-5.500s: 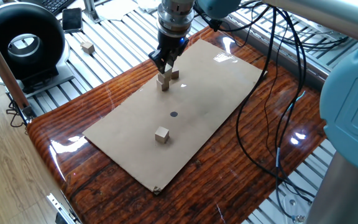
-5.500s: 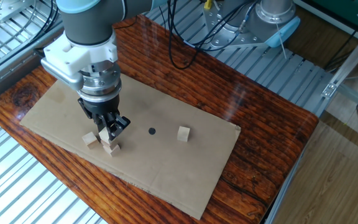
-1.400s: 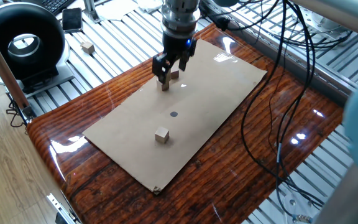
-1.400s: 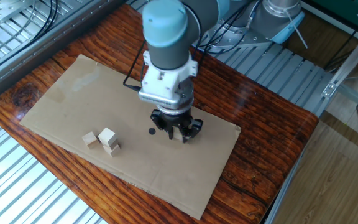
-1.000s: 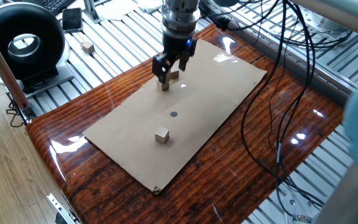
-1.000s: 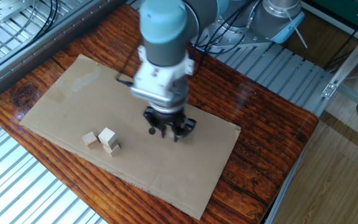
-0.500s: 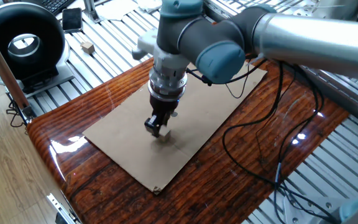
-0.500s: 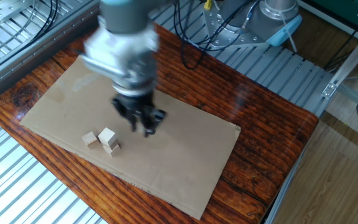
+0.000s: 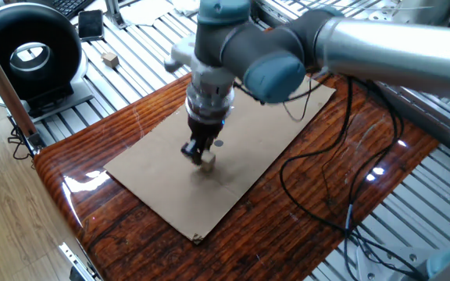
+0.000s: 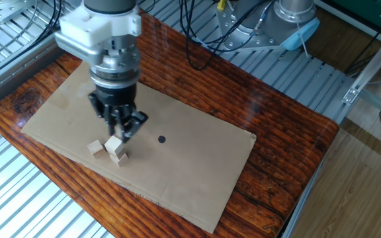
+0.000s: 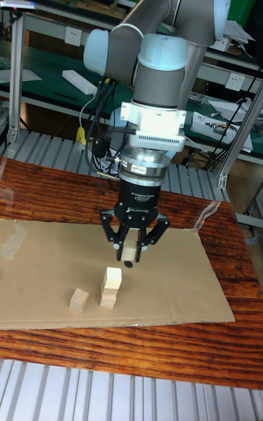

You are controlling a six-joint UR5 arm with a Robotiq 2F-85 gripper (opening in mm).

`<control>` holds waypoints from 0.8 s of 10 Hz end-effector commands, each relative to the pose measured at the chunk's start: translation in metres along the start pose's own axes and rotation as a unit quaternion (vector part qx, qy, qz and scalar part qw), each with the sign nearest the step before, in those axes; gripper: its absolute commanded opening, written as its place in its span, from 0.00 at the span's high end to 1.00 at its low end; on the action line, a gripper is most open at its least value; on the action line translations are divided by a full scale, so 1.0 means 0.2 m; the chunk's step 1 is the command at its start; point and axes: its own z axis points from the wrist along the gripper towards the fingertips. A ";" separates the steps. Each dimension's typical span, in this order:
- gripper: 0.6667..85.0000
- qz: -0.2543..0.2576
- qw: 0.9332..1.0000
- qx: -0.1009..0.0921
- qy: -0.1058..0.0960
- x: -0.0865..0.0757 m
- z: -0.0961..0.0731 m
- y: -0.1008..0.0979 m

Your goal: Stack the blocks in a vertical line of five

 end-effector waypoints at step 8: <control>1.00 0.032 0.999 0.006 0.014 -0.03 0.14 -0.05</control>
